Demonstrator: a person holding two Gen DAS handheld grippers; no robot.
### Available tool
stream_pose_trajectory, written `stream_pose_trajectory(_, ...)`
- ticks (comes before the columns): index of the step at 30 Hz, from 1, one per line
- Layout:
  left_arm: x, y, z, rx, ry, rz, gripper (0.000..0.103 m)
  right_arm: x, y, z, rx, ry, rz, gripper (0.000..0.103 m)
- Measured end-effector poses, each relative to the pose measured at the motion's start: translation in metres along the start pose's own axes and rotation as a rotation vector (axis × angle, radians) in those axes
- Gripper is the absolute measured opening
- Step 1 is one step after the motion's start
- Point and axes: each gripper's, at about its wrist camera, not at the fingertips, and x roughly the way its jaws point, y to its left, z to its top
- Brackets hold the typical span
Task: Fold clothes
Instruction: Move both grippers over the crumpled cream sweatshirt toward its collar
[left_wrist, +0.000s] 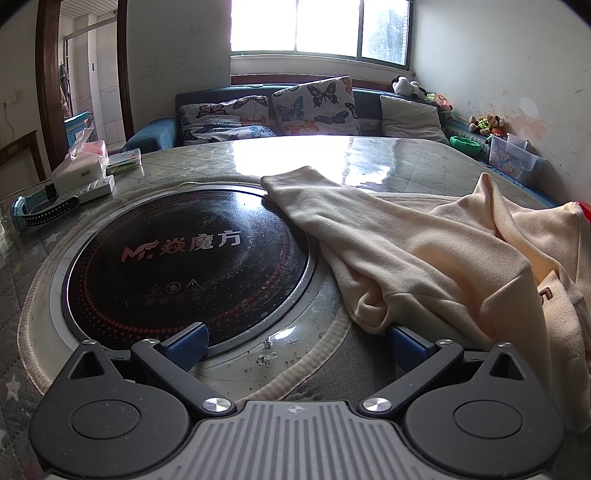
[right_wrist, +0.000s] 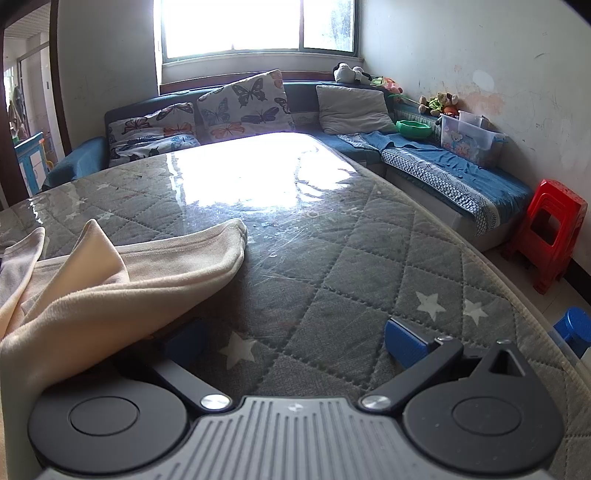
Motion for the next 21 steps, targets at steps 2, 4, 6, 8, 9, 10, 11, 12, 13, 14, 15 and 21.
stream_pose_trajectory(2,0.0,-0.001,0.0,0.001,-0.001,0.001,0.103,0.0,0.002,0.0,0.004,0.002,0.003,0.103)
stream_pose_trajectory(4,0.0,-0.001,0.0,0.0,-0.001,0.0,0.103,-0.002,0.002,0.0,0.007,0.003,0.005,0.103)
stream_pose_trajectory(6,-0.001,-0.001,0.0,-0.004,0.004,0.003,0.103,-0.004,0.002,0.002,0.005,0.009,0.011,0.103)
stream_pose_trajectory(8,-0.002,0.0,0.0,-0.01,0.01,0.005,0.103,-0.002,-0.002,0.003,-0.002,0.018,0.024,0.103)
stream_pose_trajectory(9,-0.002,0.0,0.0,-0.012,0.013,0.007,0.103,-0.003,-0.003,0.002,-0.004,0.024,0.03,0.103)
stream_pose_trajectory(10,-0.003,-0.001,0.001,-0.016,0.02,0.006,0.103,-0.004,-0.005,0.001,-0.008,0.028,0.032,0.103)
stream_pose_trajectory(11,-0.003,-0.001,0.002,-0.02,0.027,0.005,0.103,-0.005,-0.008,0.0,-0.012,0.031,0.033,0.103)
stream_pose_trajectory(12,-0.004,-0.002,0.002,-0.024,0.035,0.003,0.103,-0.01,-0.011,-0.002,-0.017,0.033,0.037,0.102)
stream_pose_trajectory(13,-0.005,-0.002,0.002,-0.03,0.039,0.002,0.103,-0.015,-0.013,-0.003,-0.02,0.031,0.041,0.102)
stream_pose_trajectory(14,-0.006,-0.002,0.002,-0.037,0.043,0.001,0.103,-0.019,-0.015,-0.004,-0.021,0.028,0.044,0.102)
stream_pose_trajectory(15,-0.008,-0.003,0.003,-0.039,0.045,-0.001,0.103,-0.025,-0.016,-0.006,-0.028,0.021,0.048,0.102)
stream_pose_trajectory(21,-0.021,-0.013,0.005,-0.024,0.037,-0.014,0.103,-0.057,-0.022,-0.011,-0.045,-0.015,0.074,0.099)
